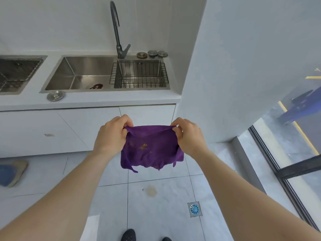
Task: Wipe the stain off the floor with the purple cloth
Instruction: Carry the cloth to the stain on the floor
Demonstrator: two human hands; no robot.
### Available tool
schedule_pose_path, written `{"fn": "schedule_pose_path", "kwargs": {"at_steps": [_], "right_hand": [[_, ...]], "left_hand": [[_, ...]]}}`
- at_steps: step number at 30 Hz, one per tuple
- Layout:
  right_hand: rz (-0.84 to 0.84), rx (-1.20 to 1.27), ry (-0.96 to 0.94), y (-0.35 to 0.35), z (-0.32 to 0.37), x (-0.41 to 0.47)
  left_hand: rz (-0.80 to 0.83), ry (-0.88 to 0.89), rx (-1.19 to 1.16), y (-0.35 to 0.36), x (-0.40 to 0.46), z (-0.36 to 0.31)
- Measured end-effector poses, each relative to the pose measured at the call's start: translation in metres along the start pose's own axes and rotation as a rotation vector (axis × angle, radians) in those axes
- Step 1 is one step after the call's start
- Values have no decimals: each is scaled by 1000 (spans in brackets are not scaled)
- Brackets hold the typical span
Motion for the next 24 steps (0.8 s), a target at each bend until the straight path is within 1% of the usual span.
{"fn": "schedule_pose_path", "kwargs": {"at_steps": [5, 8, 13, 19, 24], "right_hand": [[33, -5, 96, 56, -17, -20], [20, -13, 130, 90, -27, -33], [27, -22, 183, 142, -54, -59], [78, -3, 264, 197, -106, -101], [120, 21, 249, 249, -155, -131]], "left_hand": [[77, -25, -49, 43, -12, 46], [142, -40, -71, 73, -19, 75], [246, -51, -62, 131, -31, 118], [338, -93, -79, 202, -67, 144], [373, -130, -47, 267, -101, 169]]}}
Point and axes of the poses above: each hand's wrist, its own x-axis towards the middle knuckle, its own y-axis out of the palm, z = x × y, the point moved 5 cm from there along x, towards the middle knuckle, and after that the axes turned 3 degrees about -y, right-handed, at the moved point
